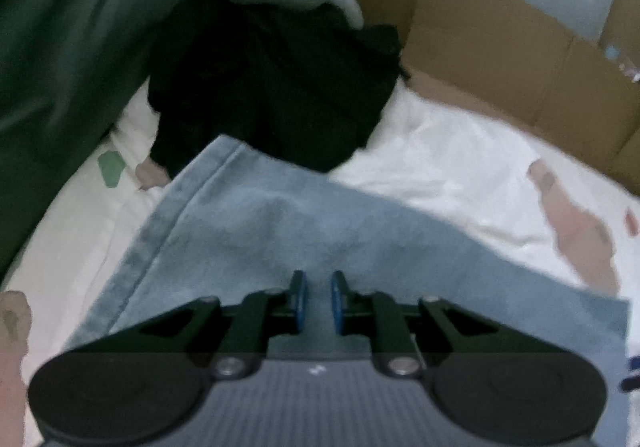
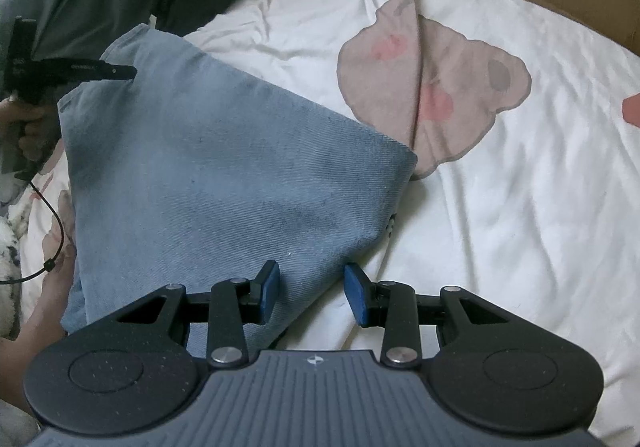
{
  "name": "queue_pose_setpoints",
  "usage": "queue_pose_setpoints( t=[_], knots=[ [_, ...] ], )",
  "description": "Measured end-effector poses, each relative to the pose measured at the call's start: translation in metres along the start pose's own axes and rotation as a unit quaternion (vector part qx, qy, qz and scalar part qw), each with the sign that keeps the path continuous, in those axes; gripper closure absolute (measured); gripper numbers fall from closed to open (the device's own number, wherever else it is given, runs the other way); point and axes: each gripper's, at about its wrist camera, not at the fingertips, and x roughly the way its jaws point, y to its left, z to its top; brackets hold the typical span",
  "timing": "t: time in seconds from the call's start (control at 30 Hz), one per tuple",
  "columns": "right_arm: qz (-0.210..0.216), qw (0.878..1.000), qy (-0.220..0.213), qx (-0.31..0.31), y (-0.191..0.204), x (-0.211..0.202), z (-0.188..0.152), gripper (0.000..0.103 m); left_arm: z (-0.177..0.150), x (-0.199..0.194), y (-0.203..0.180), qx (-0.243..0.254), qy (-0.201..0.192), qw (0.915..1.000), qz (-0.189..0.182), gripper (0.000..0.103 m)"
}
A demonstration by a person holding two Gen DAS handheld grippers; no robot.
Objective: Fold clothes
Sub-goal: 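Pinch the pants edge with the left tool and smooth it flat, then grasp the folded denim pants edge with the right tool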
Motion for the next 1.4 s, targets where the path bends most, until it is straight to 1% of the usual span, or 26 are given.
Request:
queue_pose_setpoints(
  t=[0.07, 0.13, 0.23, 0.3, 0.37, 0.5, 0.63, 0.73, 0.8, 0.87, 0.97, 1.03, 1.1, 1.2, 1.27, 1.33, 1.4],
  knots=[
    [0.005, 1.0, 0.001, 0.007, -0.001, 0.001, 0.0, 0.06, 0.002, -0.001, -0.007, 0.009, -0.006, 0.9999, -0.011, 0.089],
    [0.008, 1.0, 0.002, 0.014, -0.003, 0.002, 0.0, 0.06, 0.003, 0.005, -0.014, 0.014, -0.001, 0.9998, -0.014, 0.089],
    [0.011, 1.0, 0.003, 0.018, -0.004, 0.003, 0.0, 0.06, 0.005, 0.012, -0.016, 0.008, -0.002, 0.9999, -0.013, 0.089],
    [0.012, 1.0, 0.004, 0.018, -0.005, 0.003, -0.001, 0.06, 0.006, 0.017, -0.019, 0.015, -0.002, 0.9998, -0.01, 0.088],
    [0.014, 1.0, 0.005, 0.018, -0.005, 0.004, -0.001, 0.06, 0.003, 0.025, -0.018, 0.019, 0.01, 0.9998, -0.005, 0.087],
    [0.012, 1.0, 0.008, 0.011, -0.004, 0.005, -0.001, 0.06, -0.001, 0.035, -0.006, -0.003, 0.019, 0.9998, -0.005, 0.096],
    [0.014, 1.0, 0.009, 0.013, -0.005, 0.005, -0.001, 0.06, 0.005, 0.029, -0.008, -0.01, 0.018, 0.9998, 0.001, 0.097],
    [0.017, 1.0, 0.007, 0.021, -0.006, 0.005, -0.001, 0.06, 0.008, 0.021, -0.01, -0.021, 0.002, 0.9994, -0.028, 0.096],
    [0.02, 0.999, 0.006, 0.029, -0.008, 0.005, -0.001, 0.06, 0.009, 0.023, -0.014, -0.01, -0.001, 0.9995, -0.031, 0.095],
    [0.025, 0.998, 0.007, 0.049, -0.011, 0.006, 0.0, 0.06, 0.008, 0.034, -0.011, -0.011, 0.01, 0.9994, -0.031, 0.095],
    [0.044, 0.995, 0.005, 0.094, -0.019, 0.008, 0.002, 0.06, 0.004, 0.045, -0.007, -0.011, 0.012, 0.9994, -0.031, 0.099],
    [0.048, 0.993, 0.004, 0.105, -0.023, 0.01, 0.0, 0.06, 0.001, 0.05, -0.01, 0.012, 0.016, 0.9995, -0.024, 0.099],
    [0.057, 0.991, 0.003, 0.123, -0.028, 0.013, -0.003, 0.06, 0.001, 0.051, -0.01, 0.011, 0.019, 0.9995, -0.022, 0.099],
    [0.08, 0.983, 0.001, 0.164, -0.039, 0.016, -0.007, 0.06, 0.005, 0.047, -0.01, 0.0, 0.022, 0.9995, -0.021, 0.099],
    [0.093, 0.976, -0.002, 0.196, -0.046, 0.016, -0.008, 0.061, 0.004, 0.04, -0.01, -0.003, 0.019, 0.9996, -0.02, 0.098],
    [0.107, 0.97, -0.014, 0.217, -0.051, 0.013, -0.008, 0.062, 0.003, 0.031, -0.009, -0.009, 0.015, 0.9996, -0.02, 0.095],
    [0.112, 0.967, -0.031, 0.227, -0.055, 0.009, -0.007, 0.064, 0.001, 0.021, -0.004, -0.016, 0.011, 0.9997, -0.014, 0.093]
  ],
)
